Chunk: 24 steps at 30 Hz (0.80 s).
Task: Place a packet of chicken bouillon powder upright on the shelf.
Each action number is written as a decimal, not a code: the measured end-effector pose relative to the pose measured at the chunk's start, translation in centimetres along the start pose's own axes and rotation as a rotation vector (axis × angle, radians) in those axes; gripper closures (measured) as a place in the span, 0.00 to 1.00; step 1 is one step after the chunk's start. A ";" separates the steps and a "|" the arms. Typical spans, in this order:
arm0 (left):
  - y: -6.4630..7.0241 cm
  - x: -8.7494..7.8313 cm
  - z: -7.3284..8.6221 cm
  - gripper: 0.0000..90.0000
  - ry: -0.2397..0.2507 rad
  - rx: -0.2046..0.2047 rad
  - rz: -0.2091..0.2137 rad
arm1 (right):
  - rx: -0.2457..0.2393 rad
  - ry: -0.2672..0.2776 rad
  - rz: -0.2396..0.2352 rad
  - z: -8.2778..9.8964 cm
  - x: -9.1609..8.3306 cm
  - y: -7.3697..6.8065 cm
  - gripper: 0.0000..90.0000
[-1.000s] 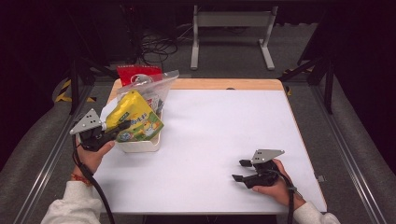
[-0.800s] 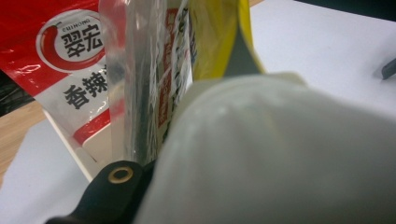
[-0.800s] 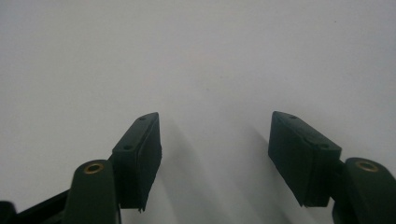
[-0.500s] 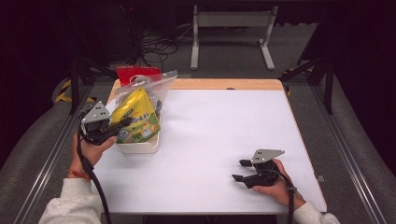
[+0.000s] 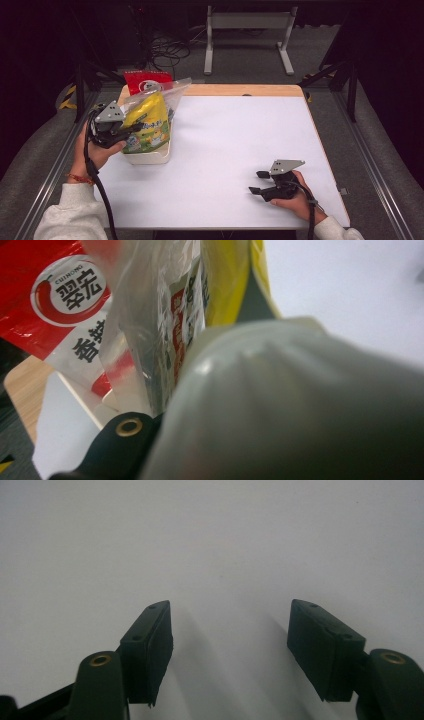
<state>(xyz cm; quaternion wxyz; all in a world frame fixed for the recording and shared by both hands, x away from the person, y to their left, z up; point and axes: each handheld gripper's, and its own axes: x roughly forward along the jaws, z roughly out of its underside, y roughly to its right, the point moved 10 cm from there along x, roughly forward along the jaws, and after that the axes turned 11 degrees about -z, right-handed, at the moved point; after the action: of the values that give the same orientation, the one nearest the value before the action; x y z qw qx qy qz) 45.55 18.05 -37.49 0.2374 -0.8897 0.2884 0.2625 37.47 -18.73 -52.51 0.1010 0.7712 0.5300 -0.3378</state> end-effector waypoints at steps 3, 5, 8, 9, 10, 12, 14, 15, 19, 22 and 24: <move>0.2 0.1 -0.1 1.00 -0.026 0.019 0.002 | 0.000 0.000 0.001 0.0 0.0 0.0 0.38; -0.1 0.0 -0.3 1.00 -0.029 0.014 -0.021 | 0.000 0.000 0.000 0.0 0.0 0.0 0.38; 0.2 0.6 0.0 1.00 -0.038 0.006 0.006 | 0.000 0.000 -0.001 0.0 0.0 0.0 0.38; 0.3 0.9 0.3 1.00 -0.046 0.009 0.006 | 0.000 0.001 0.000 0.0 0.0 0.0 0.38; 0.5 1.5 0.7 1.00 -0.058 0.009 0.007 | 0.000 0.000 0.000 0.0 0.0 0.0 0.38; 0.6 2.2 1.3 1.00 -0.052 -0.009 0.002 | 0.000 0.000 0.000 0.0 0.0 0.0 0.38; 0.4 2.3 1.7 1.00 -0.028 -0.039 0.005 | 0.000 0.000 0.002 0.0 0.0 0.0 0.38; 0.3 2.4 1.9 1.00 -0.025 -0.047 0.010 | 0.000 0.000 0.002 0.0 0.0 0.0 0.38; 0.2 2.4 2.5 1.00 -0.007 -0.068 0.014 | 0.001 0.000 0.000 0.0 0.0 0.0 0.38; 0.1 2.6 2.8 1.00 0.008 -0.094 0.012 | -0.001 -0.001 0.002 0.0 0.0 0.0 0.37; -0.1 2.6 3.2 1.00 0.021 -0.111 0.016 | -0.003 -0.003 0.006 0.0 0.0 0.0 0.37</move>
<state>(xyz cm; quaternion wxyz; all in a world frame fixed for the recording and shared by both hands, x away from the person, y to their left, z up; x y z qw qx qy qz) 46.37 18.91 -41.44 0.1824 -0.9019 0.2828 0.2706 37.43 -18.70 -52.51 0.1040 0.7722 0.5282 -0.3376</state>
